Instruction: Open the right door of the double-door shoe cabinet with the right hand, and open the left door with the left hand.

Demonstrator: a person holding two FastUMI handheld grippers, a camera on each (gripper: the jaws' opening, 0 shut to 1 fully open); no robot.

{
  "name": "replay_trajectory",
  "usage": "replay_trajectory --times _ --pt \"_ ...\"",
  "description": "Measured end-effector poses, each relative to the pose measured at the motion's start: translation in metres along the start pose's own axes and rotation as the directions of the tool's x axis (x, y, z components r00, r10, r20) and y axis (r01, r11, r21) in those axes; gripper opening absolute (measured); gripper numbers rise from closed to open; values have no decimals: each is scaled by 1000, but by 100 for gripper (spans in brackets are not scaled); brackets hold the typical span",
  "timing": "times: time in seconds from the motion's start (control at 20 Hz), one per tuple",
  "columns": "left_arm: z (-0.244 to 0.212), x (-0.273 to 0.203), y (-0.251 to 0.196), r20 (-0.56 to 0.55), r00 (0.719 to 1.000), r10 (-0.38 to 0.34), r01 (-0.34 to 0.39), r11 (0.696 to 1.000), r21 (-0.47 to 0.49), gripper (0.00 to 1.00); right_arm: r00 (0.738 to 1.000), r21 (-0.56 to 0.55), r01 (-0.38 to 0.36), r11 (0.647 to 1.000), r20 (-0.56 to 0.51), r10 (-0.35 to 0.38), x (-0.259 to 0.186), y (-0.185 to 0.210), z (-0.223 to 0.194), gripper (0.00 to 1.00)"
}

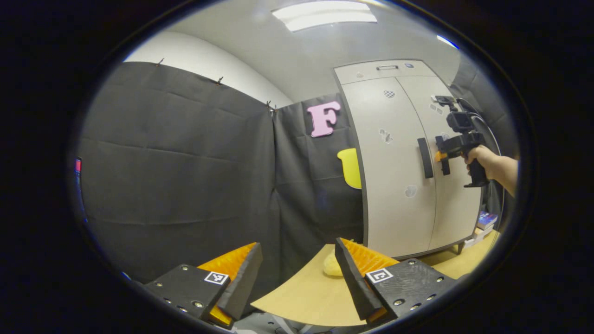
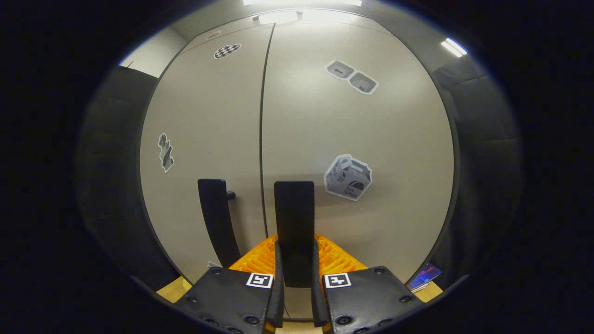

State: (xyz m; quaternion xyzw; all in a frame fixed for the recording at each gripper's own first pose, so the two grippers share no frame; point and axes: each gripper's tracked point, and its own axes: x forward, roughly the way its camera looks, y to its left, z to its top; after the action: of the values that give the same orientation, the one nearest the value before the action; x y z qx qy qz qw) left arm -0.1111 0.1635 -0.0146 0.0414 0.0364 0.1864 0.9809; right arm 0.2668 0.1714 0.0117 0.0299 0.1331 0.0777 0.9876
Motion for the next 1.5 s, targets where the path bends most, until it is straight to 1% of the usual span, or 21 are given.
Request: replay_trajectory --times 0.05,0.15,0.25,0.3,0.4,0.45,0.5,0.55,0.6,0.65,1.0,1.05,1.15,1.25,1.35,1.4,1.45,1.5 --pt "2 0 0 3 1000 0 0 1000 -2 91 1000 -14 -8 1000 -11 8 1 1 -2 22" --pt "2 -1 -3 7 1000 -13 13 1000 -22 91 999 1 -40 999 -6 40 -1 1 -1 13" --pt "3 1 -12 8 999 -41 42 998 -48 92 997 39 -70 997 -10 71 -3 1 -3 13" --pt "3 2 -15 10 998 -54 55 997 -53 92 996 44 -83 996 -13 83 -6 1 -2 10" --pt "6 3 -26 17 996 -85 86 995 -53 92 995 24 -93 995 -22 93 -13 2 -4 17" --pt "7 3 -32 18 995 -102 103 993 -54 92 995 8 -93 996 -24 93 -19 1 -5 9" --pt "7 2 -39 21 992 -121 122 991 -55 92 995 -4 -93 996 -26 93 -24 0 -5 9" --pt "8 2 -46 24 990 -138 139 989 -56 91 994 -2 -101 995 -30 101 -29 -1 -5 13" --pt "9 1 -51 27 988 -151 153 987 -57 92 993 10 -112 994 -35 112 -35 -3 -5 13" --pt "10 0 -55 31 986 -166 168 984 -58 91 992 17 -123 992 -40 123 -40 -4 -7 13" --pt "13 1 -85 39 969 -244 247 965 -85 90 983 11 -169 986 -66 169 -79 -18 -10 13" --pt "15 2 -90 43 966 -255 258 963 -83 92 982 11 -175 985 -68 175 -83 -20 -10 13" --pt "20 2 -100 55 960 -275 279 957 -80 92 979 5 -192 981 -60 192 -94 -26 -11 13" --pt "20 1 -111 56 953 -298 301 950 -82 91 976 19 -207 978 -58 208 -105 -34 -11 13" --pt "21 0 -121 54 946 -318 322 944 -78 92 976 38 -210 977 -60 212 -114 -40 -11 13" --pt "21 -1 -122 55 945 -322 325 943 -74 91 975 42 -212 976 -64 214 -119 -43 -12 17" --pt "21 -1 -123 57 943 -328 331 941 -72 91 974 43 -214 976 -68 217 -123 -46 -12 13" --pt "22 -1 -128 58 940 -337 340 937 -73 91 973 49 -216 975 -71 219 -127 -50 -12 17"
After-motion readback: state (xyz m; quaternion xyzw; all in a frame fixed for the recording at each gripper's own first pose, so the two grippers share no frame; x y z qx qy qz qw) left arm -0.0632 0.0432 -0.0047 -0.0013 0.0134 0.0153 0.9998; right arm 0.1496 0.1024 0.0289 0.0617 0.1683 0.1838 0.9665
